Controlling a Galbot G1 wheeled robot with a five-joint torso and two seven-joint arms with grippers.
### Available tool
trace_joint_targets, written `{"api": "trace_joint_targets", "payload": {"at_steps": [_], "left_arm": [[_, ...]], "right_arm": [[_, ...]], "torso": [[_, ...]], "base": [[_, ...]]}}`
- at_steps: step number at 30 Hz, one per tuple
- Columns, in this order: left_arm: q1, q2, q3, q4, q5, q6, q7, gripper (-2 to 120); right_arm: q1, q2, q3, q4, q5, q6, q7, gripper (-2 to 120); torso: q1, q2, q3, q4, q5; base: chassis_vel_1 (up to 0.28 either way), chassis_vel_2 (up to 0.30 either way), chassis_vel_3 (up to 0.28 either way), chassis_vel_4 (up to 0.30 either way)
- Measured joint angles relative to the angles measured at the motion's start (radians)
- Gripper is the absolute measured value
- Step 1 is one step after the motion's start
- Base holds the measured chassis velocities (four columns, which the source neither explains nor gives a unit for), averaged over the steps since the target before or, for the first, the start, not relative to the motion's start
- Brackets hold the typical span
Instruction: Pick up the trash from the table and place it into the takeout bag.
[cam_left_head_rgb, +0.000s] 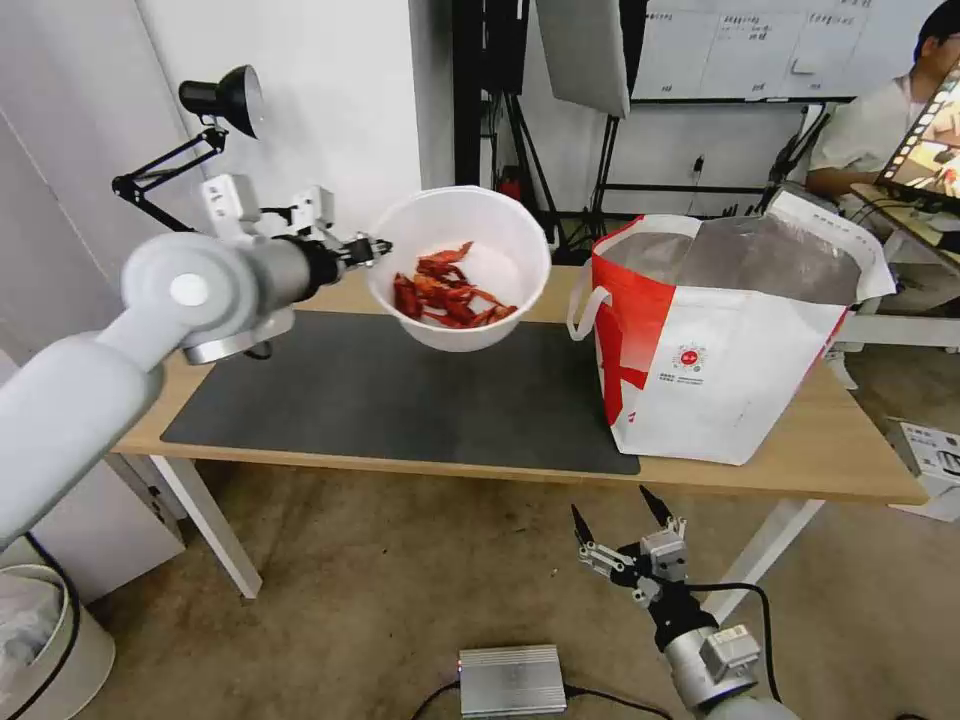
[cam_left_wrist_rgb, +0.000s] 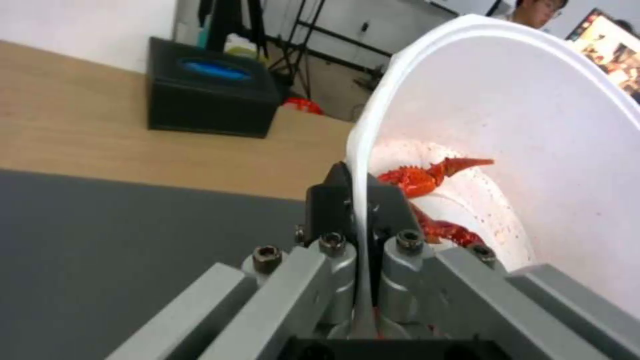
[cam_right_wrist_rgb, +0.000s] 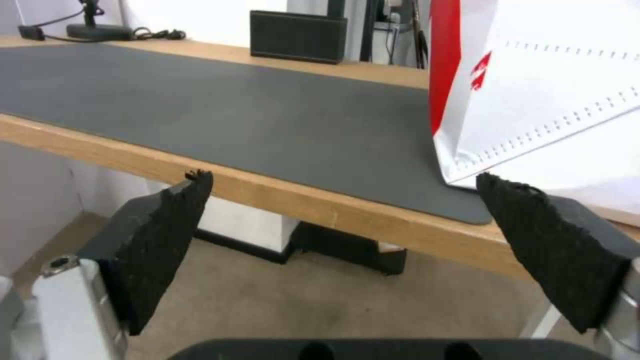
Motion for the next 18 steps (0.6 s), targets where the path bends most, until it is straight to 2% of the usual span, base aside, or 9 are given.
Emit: {"api": "trace_joint_targets", "payload": {"at_steps": [6, 10, 15, 18], "left_arm": [[-0.053, -0.057, 0.009, 0.041, 0.000, -0.012, -0.011, 0], [-0.121, -0.130, 0.028, 0.080, 0.000, -0.023, -0.022, 0], [-0.166, -0.183, 0.052, 0.107, 0.000, -0.027, -0.030, 0], [-0.202, -0.246, 0.081, 0.145, 0.003, -0.032, -0.037, 0]], "right_arm": [[0.000, 0.000, 0.000, 0.000, 0.000, 0.000, 0.000, 100], [0.000, 0.000, 0.000, 0.000, 0.000, 0.000, 0.000, 100], [0.000, 0.000, 0.000, 0.000, 0.000, 0.000, 0.000, 100], [0.000, 0.000, 0.000, 0.000, 0.000, 0.000, 0.000, 100]], "torso": [[0.000, 0.000, 0.000, 0.0001, 0.0001], [0.000, 0.000, 0.000, -0.0001, 0.0002], [0.000, 0.000, 0.000, 0.0001, 0.0001], [0.000, 0.000, 0.000, 0.0001, 0.0001]], "base": [[0.000, 0.000, 0.000, 0.000], [0.000, 0.000, 0.000, 0.000], [0.000, 0.000, 0.000, 0.000], [0.000, 0.000, 0.000, 0.000]]}}
